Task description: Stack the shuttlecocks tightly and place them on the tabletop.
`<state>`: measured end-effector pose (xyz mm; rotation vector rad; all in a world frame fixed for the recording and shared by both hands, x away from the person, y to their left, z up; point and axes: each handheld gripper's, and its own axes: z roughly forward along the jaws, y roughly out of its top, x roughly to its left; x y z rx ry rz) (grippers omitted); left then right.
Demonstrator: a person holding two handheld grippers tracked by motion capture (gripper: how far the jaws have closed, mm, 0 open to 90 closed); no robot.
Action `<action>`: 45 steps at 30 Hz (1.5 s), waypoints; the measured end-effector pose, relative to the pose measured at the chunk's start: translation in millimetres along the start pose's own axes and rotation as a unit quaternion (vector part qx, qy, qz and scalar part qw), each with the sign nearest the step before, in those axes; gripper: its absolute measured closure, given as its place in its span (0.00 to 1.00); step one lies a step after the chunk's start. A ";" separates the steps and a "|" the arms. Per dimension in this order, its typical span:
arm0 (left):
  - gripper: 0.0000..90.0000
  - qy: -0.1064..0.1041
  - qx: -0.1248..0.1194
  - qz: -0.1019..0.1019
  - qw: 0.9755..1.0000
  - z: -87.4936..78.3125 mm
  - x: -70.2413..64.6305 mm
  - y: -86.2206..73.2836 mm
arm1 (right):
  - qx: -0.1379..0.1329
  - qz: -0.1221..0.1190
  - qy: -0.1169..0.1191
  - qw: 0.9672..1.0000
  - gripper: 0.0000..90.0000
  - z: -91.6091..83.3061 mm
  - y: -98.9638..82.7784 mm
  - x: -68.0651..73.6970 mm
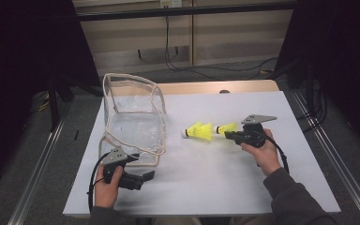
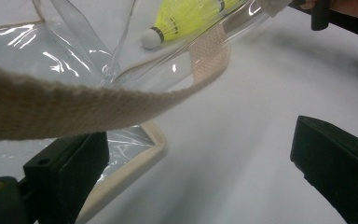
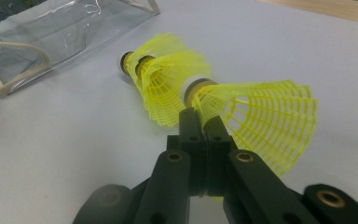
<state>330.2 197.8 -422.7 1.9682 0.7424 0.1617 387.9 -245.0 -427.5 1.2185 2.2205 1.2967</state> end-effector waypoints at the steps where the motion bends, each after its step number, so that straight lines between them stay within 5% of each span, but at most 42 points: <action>1: 0.05 0.000 0.000 0.000 1.000 0.0 0.0 0.0 | 0.000 -0.001 0.001 1.000 0.99 0.8 0.1 0.1; 45: 0.05 0.001 0.000 -0.001 1.000 0.7 -0.4 -0.2 | 0.001 -0.018 0.014 1.000 0.99 20.8 9.5 15.4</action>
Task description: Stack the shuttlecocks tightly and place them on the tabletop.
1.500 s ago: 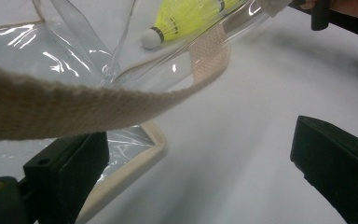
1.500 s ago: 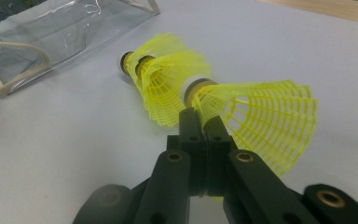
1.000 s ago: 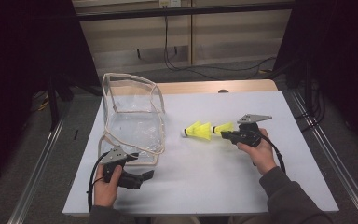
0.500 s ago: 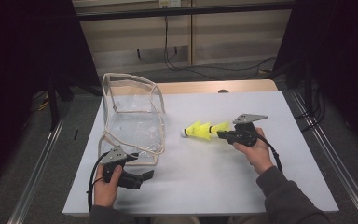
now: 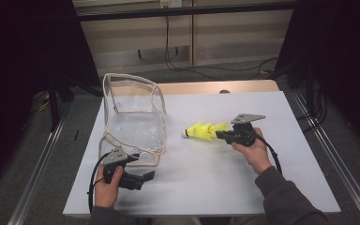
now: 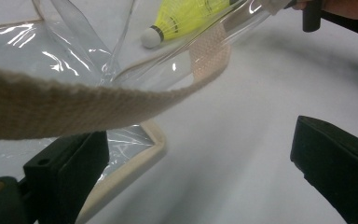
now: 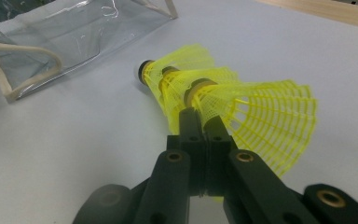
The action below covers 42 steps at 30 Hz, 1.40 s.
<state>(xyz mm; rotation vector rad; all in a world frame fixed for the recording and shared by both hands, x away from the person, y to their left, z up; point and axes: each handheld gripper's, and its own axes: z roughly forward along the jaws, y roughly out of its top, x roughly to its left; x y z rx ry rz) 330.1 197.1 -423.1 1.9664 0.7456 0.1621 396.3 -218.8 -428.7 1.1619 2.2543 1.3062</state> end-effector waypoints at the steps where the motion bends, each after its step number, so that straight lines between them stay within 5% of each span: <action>1: 0.05 -0.001 0.000 0.000 1.000 -0.1 0.1 0.0 | 0.000 -0.002 0.000 1.000 0.99 1.0 0.0 0.2; 42: 0.05 -0.002 0.000 0.002 1.000 -0.8 0.5 0.3 | 0.007 -0.005 0.007 1.000 0.99 11.8 -0.7 2.6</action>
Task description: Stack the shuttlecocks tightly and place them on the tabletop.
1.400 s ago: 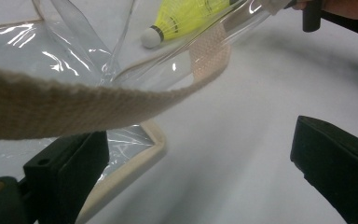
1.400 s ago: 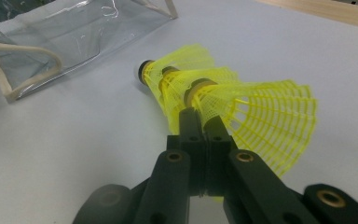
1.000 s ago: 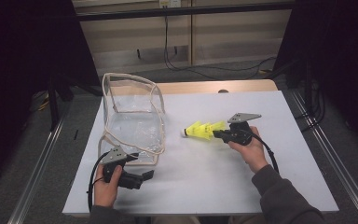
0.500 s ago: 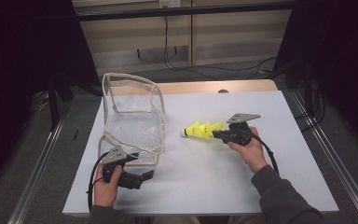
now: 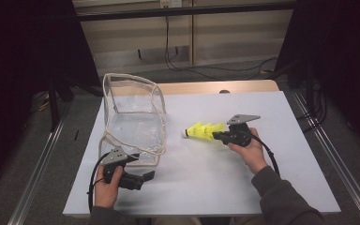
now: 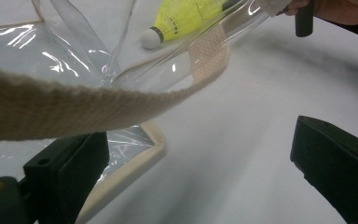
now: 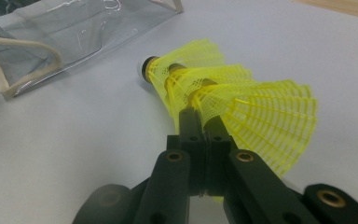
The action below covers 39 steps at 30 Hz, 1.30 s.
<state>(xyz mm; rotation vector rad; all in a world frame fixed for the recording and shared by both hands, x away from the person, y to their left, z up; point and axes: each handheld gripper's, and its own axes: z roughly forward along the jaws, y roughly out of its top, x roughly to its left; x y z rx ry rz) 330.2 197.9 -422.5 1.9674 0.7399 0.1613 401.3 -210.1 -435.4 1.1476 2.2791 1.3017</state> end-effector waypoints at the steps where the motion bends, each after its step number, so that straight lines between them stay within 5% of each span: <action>1: 0.05 0.000 0.000 0.000 1.000 0.1 -0.1 0.0 | 0.000 0.000 0.001 1.000 0.99 0.1 -0.1 0.0; 39: 0.05 0.001 -0.002 -0.001 1.000 -0.1 -0.2 -0.1 | -0.001 -0.008 0.020 1.000 0.99 8.7 -3.8 12.2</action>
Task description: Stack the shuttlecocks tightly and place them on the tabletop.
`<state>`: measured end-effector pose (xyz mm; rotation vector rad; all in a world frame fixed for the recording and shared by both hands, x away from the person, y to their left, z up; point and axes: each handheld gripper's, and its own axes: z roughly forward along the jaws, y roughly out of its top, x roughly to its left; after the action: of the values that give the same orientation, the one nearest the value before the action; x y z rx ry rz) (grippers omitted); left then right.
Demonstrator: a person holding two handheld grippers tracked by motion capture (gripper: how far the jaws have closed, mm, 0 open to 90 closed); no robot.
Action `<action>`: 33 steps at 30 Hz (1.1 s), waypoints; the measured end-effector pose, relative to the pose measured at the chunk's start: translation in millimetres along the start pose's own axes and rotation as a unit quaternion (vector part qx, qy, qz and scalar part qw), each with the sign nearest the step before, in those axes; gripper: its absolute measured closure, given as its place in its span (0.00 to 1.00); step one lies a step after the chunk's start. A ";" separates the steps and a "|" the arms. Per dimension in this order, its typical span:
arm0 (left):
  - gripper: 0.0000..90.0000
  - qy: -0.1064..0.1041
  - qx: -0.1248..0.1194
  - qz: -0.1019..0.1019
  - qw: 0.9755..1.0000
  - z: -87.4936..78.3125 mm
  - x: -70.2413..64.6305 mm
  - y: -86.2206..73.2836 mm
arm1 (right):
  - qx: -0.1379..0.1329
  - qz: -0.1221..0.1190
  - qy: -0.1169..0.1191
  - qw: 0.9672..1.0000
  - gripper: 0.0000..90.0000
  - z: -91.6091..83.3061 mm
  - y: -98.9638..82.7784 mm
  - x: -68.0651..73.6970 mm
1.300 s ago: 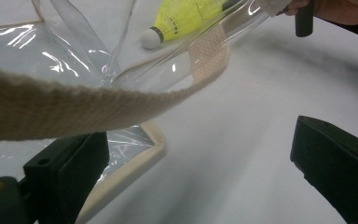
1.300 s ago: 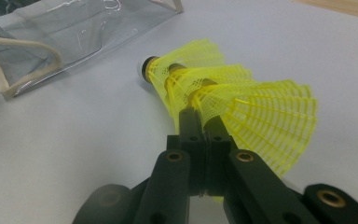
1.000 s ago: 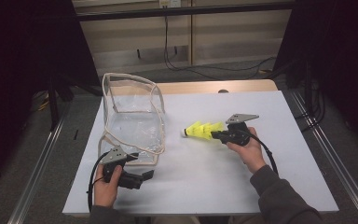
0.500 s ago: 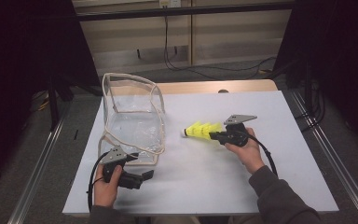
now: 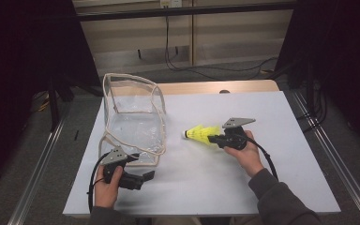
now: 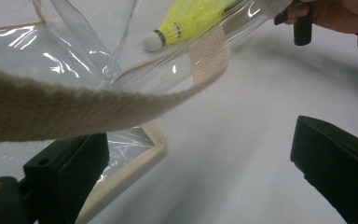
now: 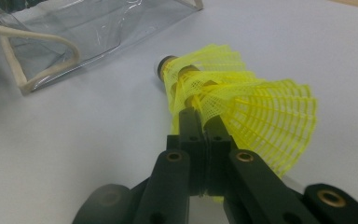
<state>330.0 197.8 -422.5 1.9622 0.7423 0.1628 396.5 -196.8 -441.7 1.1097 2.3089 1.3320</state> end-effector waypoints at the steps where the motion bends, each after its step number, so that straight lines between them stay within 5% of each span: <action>1: 0.05 0.000 0.001 0.000 1.000 -0.1 0.1 0.0 | 0.001 0.001 -0.001 1.000 0.99 0.6 -0.2 0.1; 33: 0.05 0.002 0.000 -0.001 1.000 0.0 0.0 0.1 | 0.015 0.001 -0.007 1.000 0.87 0.1 -8.7 2.6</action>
<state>330.1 197.8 -422.5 1.9623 0.7459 0.1653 390.5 -197.3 -448.5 1.1274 2.3250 1.2907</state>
